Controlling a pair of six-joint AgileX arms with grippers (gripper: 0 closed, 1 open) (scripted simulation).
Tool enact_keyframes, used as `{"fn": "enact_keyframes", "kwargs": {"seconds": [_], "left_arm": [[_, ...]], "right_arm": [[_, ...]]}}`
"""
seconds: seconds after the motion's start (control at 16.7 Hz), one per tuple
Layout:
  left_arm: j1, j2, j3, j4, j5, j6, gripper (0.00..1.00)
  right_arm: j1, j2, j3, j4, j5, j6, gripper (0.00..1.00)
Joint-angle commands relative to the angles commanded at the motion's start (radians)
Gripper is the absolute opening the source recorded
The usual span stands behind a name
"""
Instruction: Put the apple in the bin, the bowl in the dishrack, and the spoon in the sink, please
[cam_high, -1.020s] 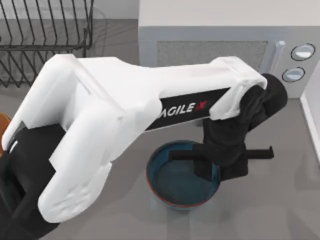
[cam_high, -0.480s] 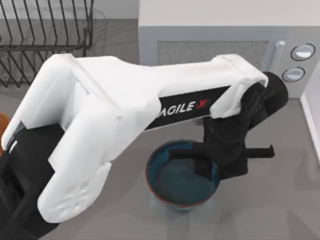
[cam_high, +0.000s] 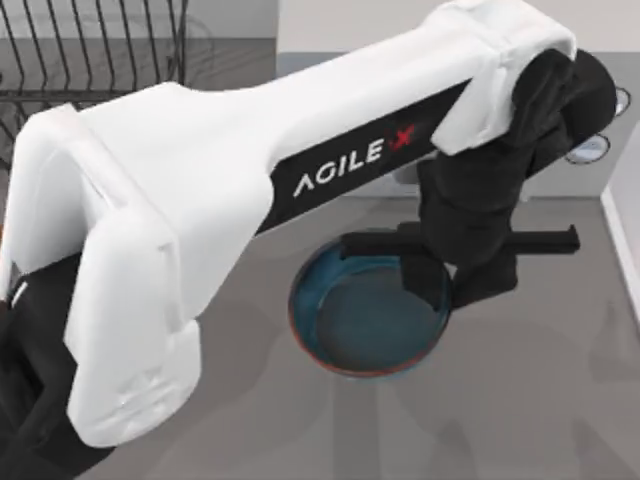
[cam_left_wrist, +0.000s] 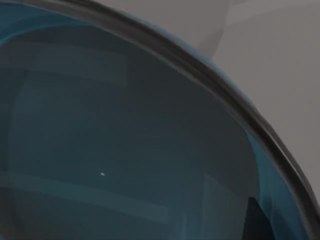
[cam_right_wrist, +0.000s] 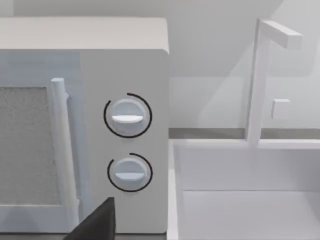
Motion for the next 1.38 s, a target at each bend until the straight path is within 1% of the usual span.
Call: {"fn": "enact_keyframes", "kwargs": {"seconds": [0.12, 0.42, 0.6, 0.84, 1.38], "left_arm": [[0.001, -0.005, 0.027, -0.028, -0.001, 0.001, 0.0], [0.012, -0.014, 0.016, -0.016, 0.001, 0.011, 0.0], [0.088, -0.107, -0.058, 0.065, 0.016, 0.073, 0.0], [0.28, -0.338, -0.242, 0.275, 0.052, 0.229, 0.0], [0.852, -1.113, -0.823, 0.907, 0.15, 0.712, 0.0]], "right_arm": [[0.0, 0.0, 0.0, 0.0, 0.0, 0.0, 1.0], [0.0, 0.0, 0.0, 0.0, 0.0, 0.0, 1.0], [0.0, 0.0, 0.0, 0.0, 0.0, 0.0, 1.0], [0.0, 0.0, 0.0, 0.0, 0.0, 0.0, 1.0], [0.0, 0.0, 0.0, 0.0, 0.0, 0.0, 1.0]]}}
